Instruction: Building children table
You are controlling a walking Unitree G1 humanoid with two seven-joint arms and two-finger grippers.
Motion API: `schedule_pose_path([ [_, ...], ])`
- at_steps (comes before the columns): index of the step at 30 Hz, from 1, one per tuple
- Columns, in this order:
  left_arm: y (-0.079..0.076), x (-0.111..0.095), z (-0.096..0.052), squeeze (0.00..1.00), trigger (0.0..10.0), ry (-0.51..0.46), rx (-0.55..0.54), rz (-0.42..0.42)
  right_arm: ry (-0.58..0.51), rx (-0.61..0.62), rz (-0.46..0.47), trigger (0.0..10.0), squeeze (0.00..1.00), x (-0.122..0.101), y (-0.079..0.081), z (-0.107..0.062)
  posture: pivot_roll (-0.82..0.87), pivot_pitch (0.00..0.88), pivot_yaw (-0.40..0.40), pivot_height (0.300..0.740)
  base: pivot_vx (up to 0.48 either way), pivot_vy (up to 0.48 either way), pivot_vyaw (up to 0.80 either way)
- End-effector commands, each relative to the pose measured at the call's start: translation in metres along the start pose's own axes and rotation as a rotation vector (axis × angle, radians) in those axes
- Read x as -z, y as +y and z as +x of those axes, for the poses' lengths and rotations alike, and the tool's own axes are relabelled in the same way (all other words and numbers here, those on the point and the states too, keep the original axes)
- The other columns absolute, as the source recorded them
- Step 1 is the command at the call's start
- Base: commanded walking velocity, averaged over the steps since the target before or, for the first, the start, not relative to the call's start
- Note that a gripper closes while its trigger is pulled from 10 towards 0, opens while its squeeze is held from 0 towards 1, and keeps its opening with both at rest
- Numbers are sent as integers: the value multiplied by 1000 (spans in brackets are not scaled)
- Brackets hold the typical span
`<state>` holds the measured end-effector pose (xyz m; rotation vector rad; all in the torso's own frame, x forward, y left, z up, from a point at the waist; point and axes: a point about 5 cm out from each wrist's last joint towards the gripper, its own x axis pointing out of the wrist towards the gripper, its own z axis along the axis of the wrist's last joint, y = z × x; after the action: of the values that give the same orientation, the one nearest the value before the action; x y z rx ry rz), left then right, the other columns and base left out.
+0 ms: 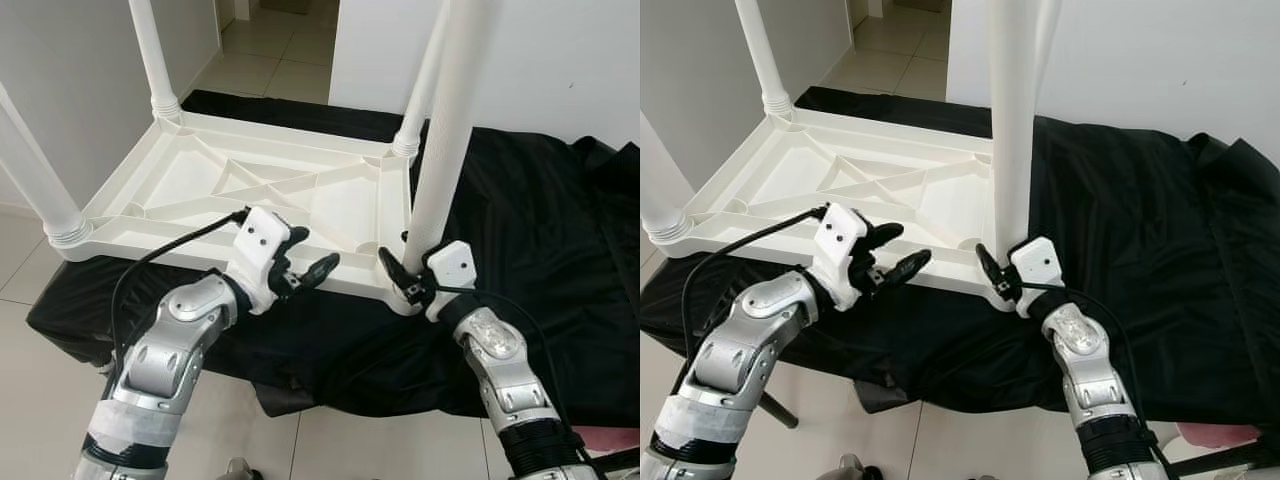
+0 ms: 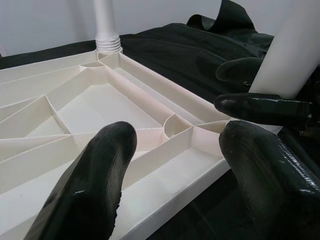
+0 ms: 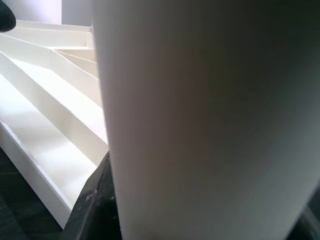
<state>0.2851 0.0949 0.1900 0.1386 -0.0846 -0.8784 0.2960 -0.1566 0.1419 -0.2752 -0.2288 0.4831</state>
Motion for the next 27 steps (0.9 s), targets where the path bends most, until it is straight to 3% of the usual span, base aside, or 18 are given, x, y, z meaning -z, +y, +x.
schedule_pose_path([
  [1,-6,-3,0,0,10000,-6,98,17,111,-35,63,10000,0,24,11,-11,12,70,-29,740,0,0,0],
  [4,-5,-4,0,0,10000,-3,98,23,97,-64,91,10000,0,23,16,-9,15,69,-28,740,0,0,0],
  [9,-1,-5,-2,0,10000,0,88,35,112,20,307,10000,0,30,15,-8,20,64,-27,740,0,0,0],
  [15,-1,-4,-3,0,10000,4,90,38,206,65,313,10000,0,43,12,-10,23,62,-26,740,0,0,0],
  [27,-1,-4,-4,0,10000,10,87,42,241,97,325,10000,0,46,15,-11,25,59,-32,740,0,0,0],
])
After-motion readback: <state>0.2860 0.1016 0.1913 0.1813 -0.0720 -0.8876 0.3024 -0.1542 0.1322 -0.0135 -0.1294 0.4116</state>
